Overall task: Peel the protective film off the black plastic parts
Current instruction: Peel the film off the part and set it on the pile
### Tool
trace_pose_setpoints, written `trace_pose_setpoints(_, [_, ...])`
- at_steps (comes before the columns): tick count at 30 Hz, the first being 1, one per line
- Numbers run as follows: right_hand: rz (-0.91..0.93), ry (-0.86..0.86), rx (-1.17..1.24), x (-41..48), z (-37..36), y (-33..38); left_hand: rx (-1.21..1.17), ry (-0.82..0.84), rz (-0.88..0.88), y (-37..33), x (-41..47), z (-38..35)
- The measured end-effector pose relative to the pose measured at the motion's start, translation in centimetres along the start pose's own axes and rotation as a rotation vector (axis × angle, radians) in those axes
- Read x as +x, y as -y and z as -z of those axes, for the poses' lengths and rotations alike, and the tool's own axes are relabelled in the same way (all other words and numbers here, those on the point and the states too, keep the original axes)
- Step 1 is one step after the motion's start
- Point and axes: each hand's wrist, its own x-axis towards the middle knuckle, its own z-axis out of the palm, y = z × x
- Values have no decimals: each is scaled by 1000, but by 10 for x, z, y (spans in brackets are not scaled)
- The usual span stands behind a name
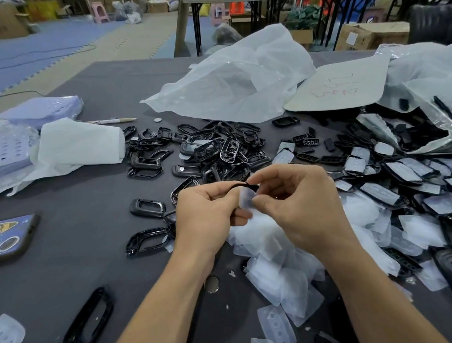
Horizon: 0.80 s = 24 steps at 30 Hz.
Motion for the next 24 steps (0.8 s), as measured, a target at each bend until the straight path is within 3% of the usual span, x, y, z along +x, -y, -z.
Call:
trace_pose_setpoints(10, [113, -154, -182, -5, -10, 2, -115, 102, 80, -7, 0, 2])
trace_pose_setpoints(17, [133, -166, -156, -3, -8, -2, -75, 174, 37, -8, -1, 3])
trace_pose_setpoints(19, [118, -191, -101, -3, -8, -2, -80, 151, 40, -8, -1, 3])
trace_pose_setpoints(24, [-74, -389, 338, 7, 4, -7, -235, 79, 104, -8, 3, 4])
